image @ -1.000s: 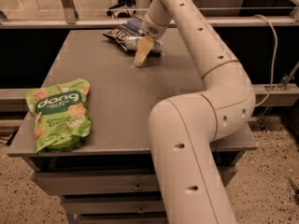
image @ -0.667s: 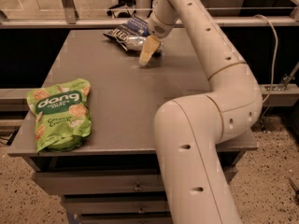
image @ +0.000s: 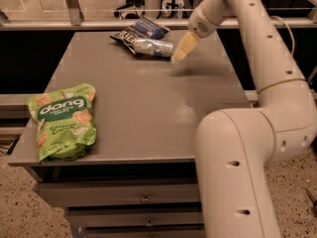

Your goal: Move redbull can near blue chip bag

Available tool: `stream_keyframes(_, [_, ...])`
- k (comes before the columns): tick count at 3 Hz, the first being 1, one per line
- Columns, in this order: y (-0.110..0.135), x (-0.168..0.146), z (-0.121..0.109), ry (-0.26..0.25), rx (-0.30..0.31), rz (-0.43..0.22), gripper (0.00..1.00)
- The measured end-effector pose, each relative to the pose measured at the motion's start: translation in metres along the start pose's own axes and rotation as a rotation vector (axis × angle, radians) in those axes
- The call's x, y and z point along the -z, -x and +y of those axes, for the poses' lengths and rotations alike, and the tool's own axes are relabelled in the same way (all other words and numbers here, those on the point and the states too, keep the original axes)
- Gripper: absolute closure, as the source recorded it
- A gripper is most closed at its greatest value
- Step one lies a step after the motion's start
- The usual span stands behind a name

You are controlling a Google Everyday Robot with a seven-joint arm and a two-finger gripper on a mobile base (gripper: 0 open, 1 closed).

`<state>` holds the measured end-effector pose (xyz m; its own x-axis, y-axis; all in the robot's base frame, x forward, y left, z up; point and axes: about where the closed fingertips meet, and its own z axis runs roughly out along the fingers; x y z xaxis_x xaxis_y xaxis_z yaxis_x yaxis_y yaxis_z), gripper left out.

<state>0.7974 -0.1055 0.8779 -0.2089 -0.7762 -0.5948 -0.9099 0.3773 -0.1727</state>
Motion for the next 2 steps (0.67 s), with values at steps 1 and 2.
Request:
stream_keyframes(1, [-0.031, 0.071, -0.004, -0.033, -0.071, -0.112, 0.0])
stream_keyframes(2, [-0.043, 0.084, -0.006, -0.044, -0.091, -0.13, 0.0])
